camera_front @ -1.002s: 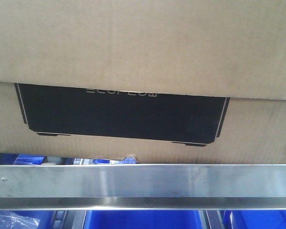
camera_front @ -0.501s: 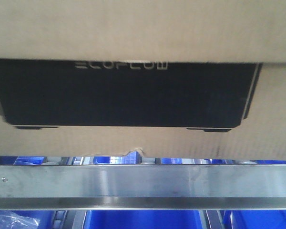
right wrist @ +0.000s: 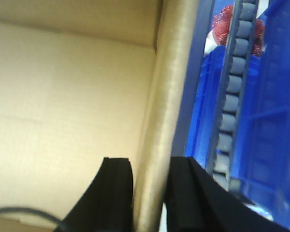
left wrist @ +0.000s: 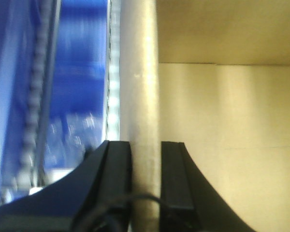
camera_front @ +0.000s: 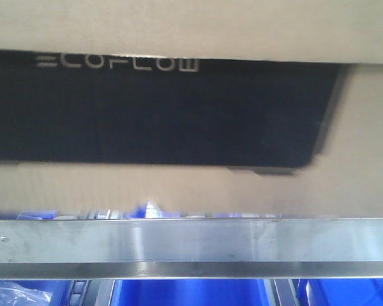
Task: Grab box from left shelf to table start
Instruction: 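Pull the gripped box off the shelf rollers toward the robot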
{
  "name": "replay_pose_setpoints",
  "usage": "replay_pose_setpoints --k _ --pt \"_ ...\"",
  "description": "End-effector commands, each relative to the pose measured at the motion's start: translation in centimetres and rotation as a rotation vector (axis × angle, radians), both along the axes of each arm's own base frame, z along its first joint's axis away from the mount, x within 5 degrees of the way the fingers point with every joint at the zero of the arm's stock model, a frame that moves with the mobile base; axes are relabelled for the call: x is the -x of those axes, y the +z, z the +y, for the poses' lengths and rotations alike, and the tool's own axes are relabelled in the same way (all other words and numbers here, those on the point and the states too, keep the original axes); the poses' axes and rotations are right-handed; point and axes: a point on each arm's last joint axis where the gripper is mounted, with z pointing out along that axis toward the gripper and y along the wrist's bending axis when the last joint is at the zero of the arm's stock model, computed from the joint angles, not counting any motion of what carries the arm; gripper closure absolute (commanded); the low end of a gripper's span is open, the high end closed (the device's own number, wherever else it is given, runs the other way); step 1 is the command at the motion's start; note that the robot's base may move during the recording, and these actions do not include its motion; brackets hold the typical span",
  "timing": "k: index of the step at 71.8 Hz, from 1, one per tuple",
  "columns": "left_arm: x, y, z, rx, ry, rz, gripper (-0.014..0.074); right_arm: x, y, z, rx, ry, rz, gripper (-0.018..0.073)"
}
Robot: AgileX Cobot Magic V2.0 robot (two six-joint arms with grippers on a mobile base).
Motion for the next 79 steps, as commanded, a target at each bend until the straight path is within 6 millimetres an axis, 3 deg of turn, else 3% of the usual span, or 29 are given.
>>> replay_pose_setpoints --k 1,12,29,44,63,79 --pt "1.3 1.9 -0.8 0.155 -0.038 -0.137 0.0694 1.7 2.5 -0.3 -0.029 0.016 -0.166 0.0492" --pt "2.5 1.5 -0.9 0.198 -0.059 -0.136 0.0694 3.5 1.7 -0.9 -0.017 0.012 -0.166 0.0492" --pt "4.1 0.0 -1.0 0.231 -0.075 -0.111 0.0694 6.1 -2.2 -1.7 0.002 0.014 -0.104 0.0492" --pt "5.5 -2.1 -0.8 0.241 -0.079 -0.081 0.0694 8.2 -4.2 -2.3 -0.005 0.015 -0.13 0.0492" --pt "7.4 -4.2 -0.5 0.238 -0.084 -0.075 0.0694 9.1 -4.3 -2.5 -0.022 0.02 -0.139 0.0492" --pt "7.5 -4.6 -0.7 0.256 -0.091 -0.063 0.0694 9.0 -4.2 -2.3 -0.045 0.027 -0.152 0.0492"
